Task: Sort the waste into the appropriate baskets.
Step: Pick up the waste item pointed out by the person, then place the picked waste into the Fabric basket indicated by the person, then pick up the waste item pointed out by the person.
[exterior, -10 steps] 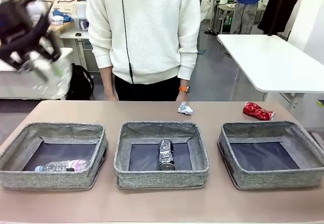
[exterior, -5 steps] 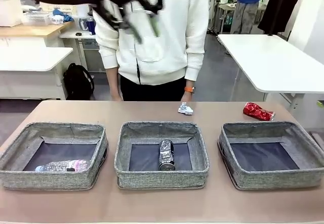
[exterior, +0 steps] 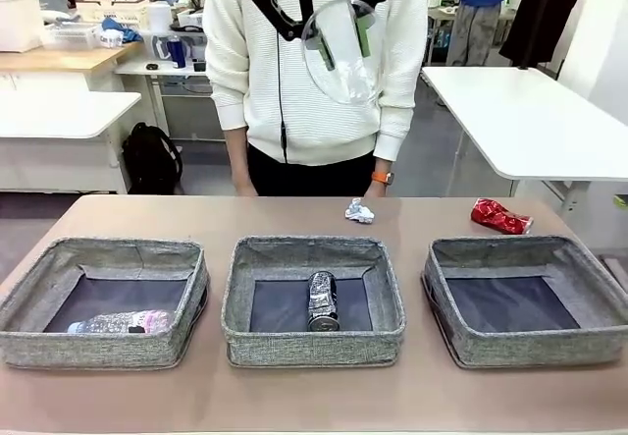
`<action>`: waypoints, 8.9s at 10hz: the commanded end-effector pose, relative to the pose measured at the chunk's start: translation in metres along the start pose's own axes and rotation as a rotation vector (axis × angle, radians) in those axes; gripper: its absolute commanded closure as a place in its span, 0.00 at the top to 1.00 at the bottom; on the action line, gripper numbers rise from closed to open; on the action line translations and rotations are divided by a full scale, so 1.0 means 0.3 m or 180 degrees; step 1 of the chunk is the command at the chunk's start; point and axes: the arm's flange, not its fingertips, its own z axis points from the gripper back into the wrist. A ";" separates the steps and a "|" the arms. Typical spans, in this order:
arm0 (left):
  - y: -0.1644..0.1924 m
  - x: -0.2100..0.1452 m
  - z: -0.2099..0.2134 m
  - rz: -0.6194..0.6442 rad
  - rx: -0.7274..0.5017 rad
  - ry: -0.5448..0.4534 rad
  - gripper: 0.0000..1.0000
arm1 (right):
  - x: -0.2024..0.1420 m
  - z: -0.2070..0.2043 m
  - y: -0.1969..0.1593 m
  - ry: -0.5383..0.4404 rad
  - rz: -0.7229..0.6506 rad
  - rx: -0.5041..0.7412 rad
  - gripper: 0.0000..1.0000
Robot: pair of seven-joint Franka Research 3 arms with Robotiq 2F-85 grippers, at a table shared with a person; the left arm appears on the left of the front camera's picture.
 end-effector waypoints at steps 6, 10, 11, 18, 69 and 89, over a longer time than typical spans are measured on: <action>-0.012 -0.012 -0.010 -0.0034 -0.0012 -0.0040 0.37 | -0.007 0.005 0.004 0.0023 0.0036 0.0011 1.00; -0.012 -0.012 -0.010 -0.0034 -0.0012 -0.0040 0.37 | -0.007 0.005 0.004 0.0023 0.0036 0.0011 1.00; -0.012 -0.012 -0.010 -0.0034 -0.0012 -0.0040 0.37 | -0.007 0.005 0.004 0.0023 0.0036 0.0011 1.00; -0.012 -0.012 -0.010 -0.0034 -0.0012 -0.0040 0.37 | -0.007 0.005 0.004 0.0023 0.0036 0.0011 1.00; 1.431 -0.170 -0.243 0.2454 -0.3546 -0.0591 1.00 | -0.007 0.005 0.004 0.0023 0.0036 0.0011 1.00; 1.411 -0.137 -0.261 0.1741 -0.3209 -0.0379 1.00 | -0.007 0.005 0.004 0.0023 0.0036 0.0011 1.00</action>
